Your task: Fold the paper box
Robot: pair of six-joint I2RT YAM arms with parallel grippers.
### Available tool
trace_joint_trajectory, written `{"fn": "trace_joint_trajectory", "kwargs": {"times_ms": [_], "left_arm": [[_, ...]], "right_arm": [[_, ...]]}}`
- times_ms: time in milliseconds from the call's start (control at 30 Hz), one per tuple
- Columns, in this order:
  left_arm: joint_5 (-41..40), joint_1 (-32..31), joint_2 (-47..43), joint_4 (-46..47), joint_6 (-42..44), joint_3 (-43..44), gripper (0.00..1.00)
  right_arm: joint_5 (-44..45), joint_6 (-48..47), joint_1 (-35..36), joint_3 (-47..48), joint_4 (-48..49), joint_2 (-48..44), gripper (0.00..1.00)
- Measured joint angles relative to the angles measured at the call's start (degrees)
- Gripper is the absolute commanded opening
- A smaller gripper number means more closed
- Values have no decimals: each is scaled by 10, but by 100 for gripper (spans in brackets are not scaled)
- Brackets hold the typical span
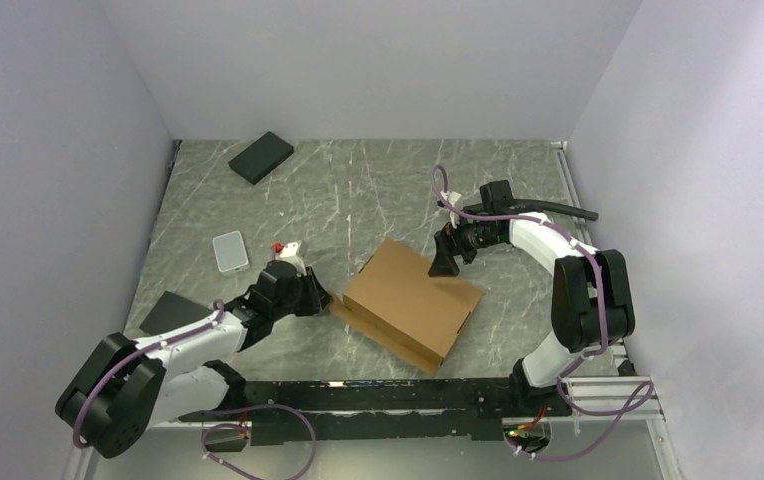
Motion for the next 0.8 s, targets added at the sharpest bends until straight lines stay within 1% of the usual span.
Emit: {"fn": "trace_joint_trajectory", "kwargs": {"times_ms": [67, 167, 400, 600, 633, 733, 800], "left_arm": [[9, 0, -1, 5, 2, 0, 31], [20, 0, -11, 7, 1, -1, 32], [28, 0, -55, 16, -6, -14, 30], [28, 0, -37, 19, -5, -15, 31], [28, 0, -30, 19, -5, -15, 30], [30, 0, -9, 19, -4, -15, 19], [32, 0, -1, 19, -3, -15, 15]], "right_arm": [[0, 0, 0, 0, 0, 0, 89], [0, 0, 0, 0, 0, 0, 89], [0, 0, 0, 0, 0, 0, 89], [0, 0, 2, 0, 0, 0, 89], [0, 0, 2, 0, 0, 0, 89], [0, 0, 2, 0, 0, 0, 89], [0, 0, 2, 0, 0, 0, 89]]}}
